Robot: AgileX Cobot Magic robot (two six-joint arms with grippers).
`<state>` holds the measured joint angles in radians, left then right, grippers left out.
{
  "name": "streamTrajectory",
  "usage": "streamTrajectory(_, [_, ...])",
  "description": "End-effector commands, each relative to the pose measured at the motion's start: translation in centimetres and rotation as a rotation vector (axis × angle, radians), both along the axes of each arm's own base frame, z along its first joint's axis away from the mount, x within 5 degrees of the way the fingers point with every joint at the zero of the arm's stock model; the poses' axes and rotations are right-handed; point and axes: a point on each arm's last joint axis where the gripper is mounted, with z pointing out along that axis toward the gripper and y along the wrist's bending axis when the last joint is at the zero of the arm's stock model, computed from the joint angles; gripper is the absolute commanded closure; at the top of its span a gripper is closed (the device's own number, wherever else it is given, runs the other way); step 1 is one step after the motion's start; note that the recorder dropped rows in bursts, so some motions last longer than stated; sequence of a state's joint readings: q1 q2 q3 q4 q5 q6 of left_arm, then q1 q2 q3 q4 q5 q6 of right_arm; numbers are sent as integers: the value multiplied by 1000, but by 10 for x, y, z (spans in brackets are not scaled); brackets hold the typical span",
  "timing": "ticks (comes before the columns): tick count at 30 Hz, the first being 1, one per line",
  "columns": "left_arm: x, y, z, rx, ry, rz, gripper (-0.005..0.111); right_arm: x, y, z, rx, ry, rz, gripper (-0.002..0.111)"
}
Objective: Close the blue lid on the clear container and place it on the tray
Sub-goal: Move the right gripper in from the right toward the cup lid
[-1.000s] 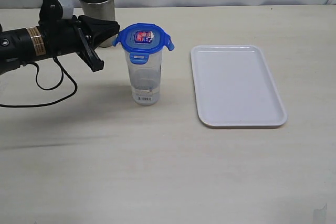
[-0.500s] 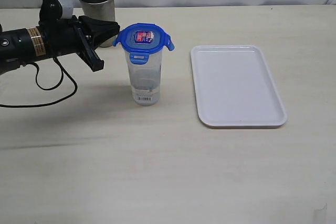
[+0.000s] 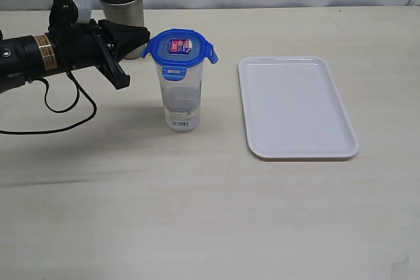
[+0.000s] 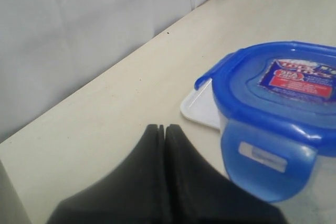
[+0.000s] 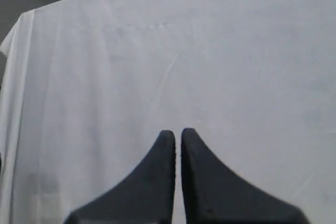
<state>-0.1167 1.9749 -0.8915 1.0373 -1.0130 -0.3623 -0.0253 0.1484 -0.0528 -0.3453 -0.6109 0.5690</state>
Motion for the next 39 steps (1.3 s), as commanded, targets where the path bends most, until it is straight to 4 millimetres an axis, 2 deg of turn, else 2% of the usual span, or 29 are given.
streamTrajectory(1, [4,0,4,-22,-4,-1,107,35,14,23,-140,183,116,104])
streamTrajectory(4, [9,3,7,-4,-9,-4,107,75,27,25,-231,346,275,104])
streamTrajectory(10, [13,17,10,-26,21,-58,107,120,42,9,-381,459,484,104])
streamTrajectory(16, [22,15,-13,-32,59,-87,107,161,49,-9,-435,548,646,104])
streamTrajectory(21, [29,14,-24,-48,74,-89,107,181,55,-22,-498,580,786,104])
streamTrajectory(29, [27,12,-18,-119,48,-114,107,207,61,-50,-487,654,919,104])
streamTrajectory(35, [28,12,-14,-160,35,-106,107,222,97,-64,-613,695,983,104])
streamTrajectory(39, [28,12,-14,-158,35,-113,107,232,121,-64,-681,701,972,104])
